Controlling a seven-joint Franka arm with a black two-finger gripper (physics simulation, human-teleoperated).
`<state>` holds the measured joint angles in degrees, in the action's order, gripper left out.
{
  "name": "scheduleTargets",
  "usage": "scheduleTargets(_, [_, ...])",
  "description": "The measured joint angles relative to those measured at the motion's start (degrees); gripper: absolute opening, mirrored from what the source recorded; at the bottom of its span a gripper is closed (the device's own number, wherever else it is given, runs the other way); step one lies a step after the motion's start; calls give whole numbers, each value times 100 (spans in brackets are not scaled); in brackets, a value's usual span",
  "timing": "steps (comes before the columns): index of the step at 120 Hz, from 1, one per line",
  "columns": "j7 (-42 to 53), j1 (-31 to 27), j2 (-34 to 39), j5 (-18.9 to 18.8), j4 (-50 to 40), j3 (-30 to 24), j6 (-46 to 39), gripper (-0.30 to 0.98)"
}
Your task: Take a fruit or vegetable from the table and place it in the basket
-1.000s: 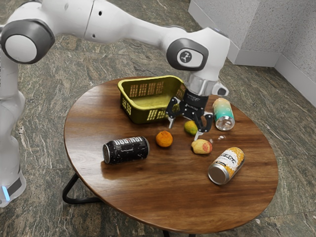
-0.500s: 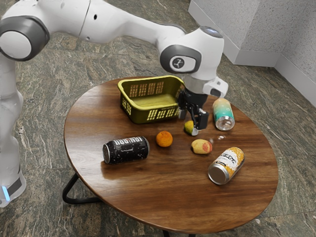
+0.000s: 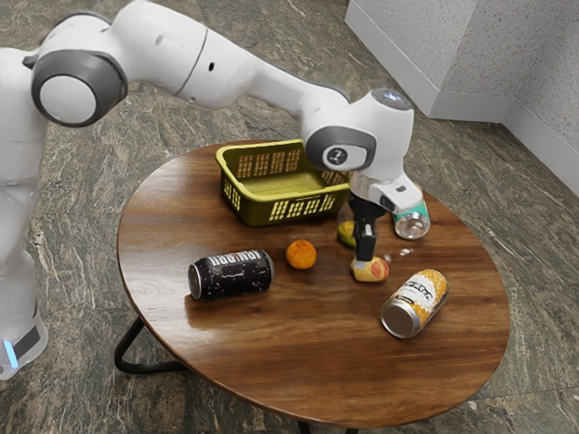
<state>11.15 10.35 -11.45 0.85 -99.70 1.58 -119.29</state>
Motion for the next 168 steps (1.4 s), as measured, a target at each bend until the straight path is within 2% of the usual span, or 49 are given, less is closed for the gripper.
scheduleTargets(26, [609,-206,-109,31,4,7,-148,67])
scheduleTargets(80, [1347,-207,-451,102,50,-85,-626,67])
scheduleTargets(102, [1375,-291,-480,1068,35,-72,-705,67])
scheduleTargets(109, [1339,-299,-518,1222,31,-64,-718,71])
scheduleTargets(124, [1278,-422,-628,1384,24,-32,-736,67])
scheduleTargets(148, [1132,-437,-634,1440,28,-26,-759,33])
scheduleTargets(168, [965,-403,-639,1415,28,-27,-791,25])
